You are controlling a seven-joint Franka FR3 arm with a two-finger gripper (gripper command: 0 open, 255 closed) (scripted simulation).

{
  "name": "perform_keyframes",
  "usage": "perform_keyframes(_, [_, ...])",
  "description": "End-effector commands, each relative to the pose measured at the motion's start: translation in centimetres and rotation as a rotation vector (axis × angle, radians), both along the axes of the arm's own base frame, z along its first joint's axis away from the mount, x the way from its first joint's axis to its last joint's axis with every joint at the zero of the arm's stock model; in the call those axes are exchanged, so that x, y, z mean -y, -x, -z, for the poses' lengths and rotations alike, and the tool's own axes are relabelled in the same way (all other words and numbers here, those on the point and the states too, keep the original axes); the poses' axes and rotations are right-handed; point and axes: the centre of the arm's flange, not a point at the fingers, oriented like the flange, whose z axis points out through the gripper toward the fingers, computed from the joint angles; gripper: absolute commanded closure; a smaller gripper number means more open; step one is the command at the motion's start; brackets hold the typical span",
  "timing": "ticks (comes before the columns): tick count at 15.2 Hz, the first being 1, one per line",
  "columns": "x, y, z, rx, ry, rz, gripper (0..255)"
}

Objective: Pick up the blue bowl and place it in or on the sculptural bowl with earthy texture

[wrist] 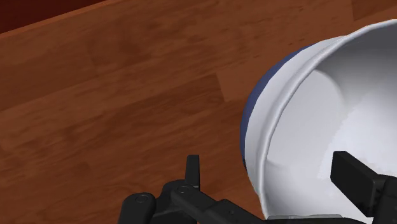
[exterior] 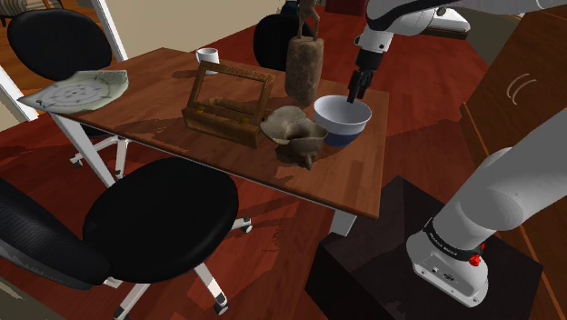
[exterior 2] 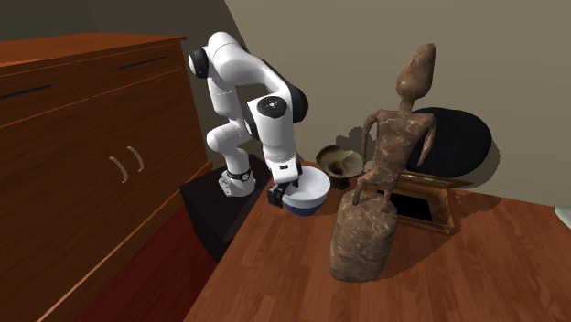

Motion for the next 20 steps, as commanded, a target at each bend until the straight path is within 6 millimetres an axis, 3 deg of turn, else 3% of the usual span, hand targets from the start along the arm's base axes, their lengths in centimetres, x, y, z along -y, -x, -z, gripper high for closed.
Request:
perform_keyframes(1, [-0.2,0.2,1.1,0.001,0.0,0.0,0])
perform_keyframes(4, [-0.5,0.2,2.4,0.001,0.0,0.0,0])
perform_keyframes(11, [-0.5,0.2,2.4,0.001,0.0,0.0,0])
perform_keyframes(12, [-0.5,0.2,2.4,0.001,0.0,0.0,255])
perform_keyframes(20, [-0.5,0.2,2.4,0.001,0.0,0.0,255])
